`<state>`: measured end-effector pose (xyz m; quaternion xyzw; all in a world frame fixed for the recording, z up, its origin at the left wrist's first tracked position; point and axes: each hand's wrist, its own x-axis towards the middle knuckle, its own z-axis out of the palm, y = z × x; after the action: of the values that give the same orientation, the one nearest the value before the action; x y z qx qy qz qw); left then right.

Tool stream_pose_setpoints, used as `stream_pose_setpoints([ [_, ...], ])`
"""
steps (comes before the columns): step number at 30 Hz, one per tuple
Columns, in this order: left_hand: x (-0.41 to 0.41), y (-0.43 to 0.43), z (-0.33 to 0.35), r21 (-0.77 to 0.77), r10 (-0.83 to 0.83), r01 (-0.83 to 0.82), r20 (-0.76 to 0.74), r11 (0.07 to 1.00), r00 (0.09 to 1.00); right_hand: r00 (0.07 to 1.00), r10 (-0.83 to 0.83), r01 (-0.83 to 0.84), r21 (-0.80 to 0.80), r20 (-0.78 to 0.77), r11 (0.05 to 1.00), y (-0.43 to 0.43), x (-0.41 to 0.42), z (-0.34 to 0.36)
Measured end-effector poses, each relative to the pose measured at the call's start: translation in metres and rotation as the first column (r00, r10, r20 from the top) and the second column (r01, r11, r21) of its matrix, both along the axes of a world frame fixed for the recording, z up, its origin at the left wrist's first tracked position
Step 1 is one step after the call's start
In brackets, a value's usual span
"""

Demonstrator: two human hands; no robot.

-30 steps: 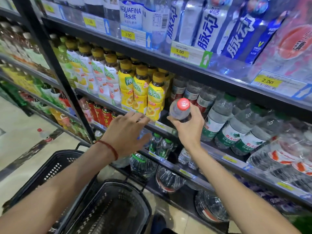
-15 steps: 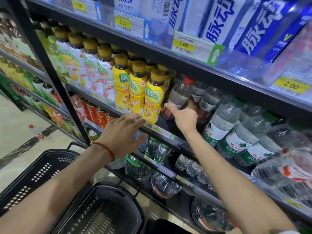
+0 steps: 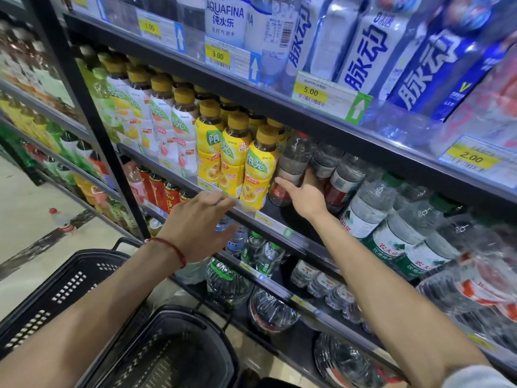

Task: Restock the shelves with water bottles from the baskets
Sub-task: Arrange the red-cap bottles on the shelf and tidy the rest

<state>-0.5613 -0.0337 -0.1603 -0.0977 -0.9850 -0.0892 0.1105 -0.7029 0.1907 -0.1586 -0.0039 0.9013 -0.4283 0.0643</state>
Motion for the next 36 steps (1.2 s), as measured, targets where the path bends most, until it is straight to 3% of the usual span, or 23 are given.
stream_pose_setpoints([
  [5,0.003,-0.001,0.003,0.014,0.0,0.0,0.017,1.0,1.0,0.999,0.003,-0.003,-0.003,-0.036,1.0,0.001,-0.001,-0.004],
  [10,0.008,-0.003,0.003,-0.025,0.016,-0.015,0.041,1.0,0.999,0.999,-0.021,0.014,-0.158,-0.043,0.987,-0.002,0.009,-0.005],
  [13,0.014,-0.003,0.009,-0.043,0.026,-0.024,0.04,0.999,0.999,0.992,-0.072,0.053,-0.164,-0.108,0.985,-0.005,0.025,0.002],
  [17,0.027,-0.003,0.018,-0.058,0.034,-0.031,0.056,0.998,0.998,0.969,-0.148,0.163,0.061,-0.199,0.985,0.0,0.065,0.007],
  [21,0.042,0.001,0.021,-0.042,0.016,-0.013,0.079,0.999,0.997,0.96,-0.003,0.093,0.31,-0.28,0.946,0.011,0.113,0.01],
  [25,0.061,0.007,0.021,-0.12,-0.023,0.034,0.088,0.992,0.996,0.929,0.151,0.043,0.502,-0.339,0.864,0.021,0.162,0.016],
  [32,0.126,0.024,0.017,-0.163,0.003,0.011,0.083,0.987,0.997,0.847,0.384,-0.067,0.643,-0.368,0.763,0.039,0.231,0.013],
  [36,0.18,0.035,0.011,-0.165,0.112,-0.102,0.055,0.981,0.992,0.781,0.534,-0.191,0.69,-0.324,0.698,0.032,0.263,0.003],
])
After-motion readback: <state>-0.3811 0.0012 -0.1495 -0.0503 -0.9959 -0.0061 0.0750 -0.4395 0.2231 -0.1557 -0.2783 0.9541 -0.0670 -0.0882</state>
